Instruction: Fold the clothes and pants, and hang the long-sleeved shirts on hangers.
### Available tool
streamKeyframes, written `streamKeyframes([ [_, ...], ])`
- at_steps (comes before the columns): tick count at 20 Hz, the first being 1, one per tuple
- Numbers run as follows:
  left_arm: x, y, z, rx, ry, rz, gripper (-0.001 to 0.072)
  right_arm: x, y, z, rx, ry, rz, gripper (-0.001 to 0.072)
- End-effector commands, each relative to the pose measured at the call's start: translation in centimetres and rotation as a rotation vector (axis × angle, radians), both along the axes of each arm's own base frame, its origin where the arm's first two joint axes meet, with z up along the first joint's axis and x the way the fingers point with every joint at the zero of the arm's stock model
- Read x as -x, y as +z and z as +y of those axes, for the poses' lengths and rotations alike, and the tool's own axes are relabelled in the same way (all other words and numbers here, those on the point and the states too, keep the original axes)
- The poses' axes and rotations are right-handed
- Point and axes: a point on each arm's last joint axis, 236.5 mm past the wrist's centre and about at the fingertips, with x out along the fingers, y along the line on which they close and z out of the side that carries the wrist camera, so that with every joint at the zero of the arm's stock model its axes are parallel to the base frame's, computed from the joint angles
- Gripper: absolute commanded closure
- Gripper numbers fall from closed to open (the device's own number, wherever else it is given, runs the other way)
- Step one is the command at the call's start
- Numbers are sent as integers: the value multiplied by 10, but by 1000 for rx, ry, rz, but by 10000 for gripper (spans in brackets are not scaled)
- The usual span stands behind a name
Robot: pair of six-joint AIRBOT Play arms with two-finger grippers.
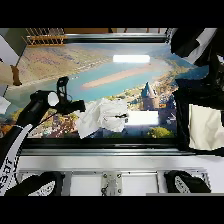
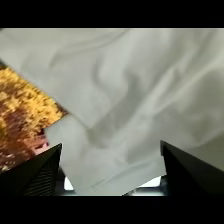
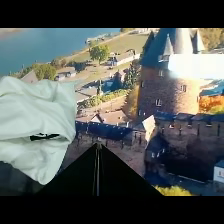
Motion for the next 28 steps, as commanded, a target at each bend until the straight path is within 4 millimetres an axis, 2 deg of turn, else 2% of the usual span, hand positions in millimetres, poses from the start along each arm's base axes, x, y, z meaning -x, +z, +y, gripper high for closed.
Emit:
streamKeyframes([
  [1, 22, -40, 38, 110, 220, 108, 37, 0, -15, 14, -75, 33, 78, 695],
  [5, -10, -45, 70, 284, 428, 24, 37, -4, -26, 30, -123, 64, 118, 699],
  [9, -43, -54, 76, 329, 413, 48, 37, -3, -39, 55, -125, 131, 158, 700],
  [13, -74, -66, 59, 333, 351, 76, 37, -1, -54, 74, -125, 182, 203, 701],
  [17, -79, -81, 28, 344, 266, 152, 37, -5, -68, 77, -129, 185, 240, 701],
  [20, -85, -81, 14, 340, 229, 148, 44, -8, -84, 77, -133, 184, 283, 700],
  [21, -88, -80, 14, 334, 229, 131, 337, -10, -91, 78, -131, 182, 297, 701],
  [22, -91, -78, 15, 331, 233, 116, 673, -15, -99, 80, -130, 177, 304, 701],
  [24, -94, -72, 20, 330, 241, 96, 700, -25, -116, 89, -126, 174, 312, 684],
  [25, -96, -69, 25, 331, 248, 88, 700, -29, -126, 97, -127, 178, 320, 523],
  [26, -97, -66, 28, 331, 249, 79, 700, -32, -138, 108, -134, 185, 334, 234],
  [27, -98, -62, 31, 331, 254, 71, 700, -35, -150, 121, -148, 189, 350, 127],
  [28, -99, -59, 36, 332, 262, 62, 700, -37, -162, 133, -162, 191, 367, 129],
])
